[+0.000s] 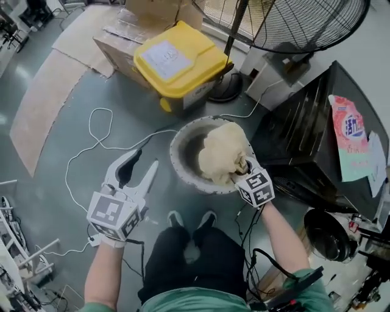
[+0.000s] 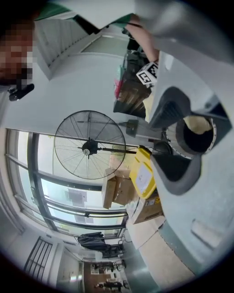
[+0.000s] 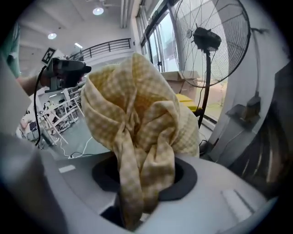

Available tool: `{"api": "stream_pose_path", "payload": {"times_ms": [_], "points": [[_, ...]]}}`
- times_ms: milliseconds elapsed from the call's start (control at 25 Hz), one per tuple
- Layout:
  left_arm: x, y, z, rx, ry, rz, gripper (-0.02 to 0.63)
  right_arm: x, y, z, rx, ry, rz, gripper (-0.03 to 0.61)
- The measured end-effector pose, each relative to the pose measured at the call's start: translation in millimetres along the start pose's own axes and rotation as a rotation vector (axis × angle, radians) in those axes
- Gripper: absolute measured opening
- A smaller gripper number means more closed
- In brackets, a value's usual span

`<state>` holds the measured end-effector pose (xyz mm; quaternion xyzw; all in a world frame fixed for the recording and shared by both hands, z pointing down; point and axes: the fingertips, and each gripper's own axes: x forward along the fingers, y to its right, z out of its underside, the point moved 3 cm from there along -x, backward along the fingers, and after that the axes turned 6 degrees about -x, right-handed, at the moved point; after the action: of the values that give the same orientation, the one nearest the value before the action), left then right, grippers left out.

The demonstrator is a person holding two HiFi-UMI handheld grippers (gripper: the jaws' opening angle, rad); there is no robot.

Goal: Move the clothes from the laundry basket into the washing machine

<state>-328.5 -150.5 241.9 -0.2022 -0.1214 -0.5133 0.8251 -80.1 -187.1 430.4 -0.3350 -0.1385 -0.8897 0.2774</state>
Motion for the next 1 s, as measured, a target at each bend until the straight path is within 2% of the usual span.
{"api": "stream_pose_path", "payload": {"times_ms": [120,280,400,680,1000], "points": [[-25,23,-37,-0.005,-0.020,-0.001,0.181,-56,-12,-32,0.005,0.043,0.027,0.156],[-51,60,-75,-0.006,-0.042,0.009,0.181,-126,-12,-68,0.069,0.112,0.082,0.156],[-64,89,-103,0.007,-0.033,0.026,0.181,-177,-16,-96,0.088,0.150,0.104,0.156],[-83,151,-170,0.053,0.063,0.055,0.181,-299,-24,-160,0.106,0.300,0.176,0.156],[-113,191,-218,0.074,0.174,0.081,0.178,-414,-43,-205,0.128,0.435,0.291,0.156]]}}
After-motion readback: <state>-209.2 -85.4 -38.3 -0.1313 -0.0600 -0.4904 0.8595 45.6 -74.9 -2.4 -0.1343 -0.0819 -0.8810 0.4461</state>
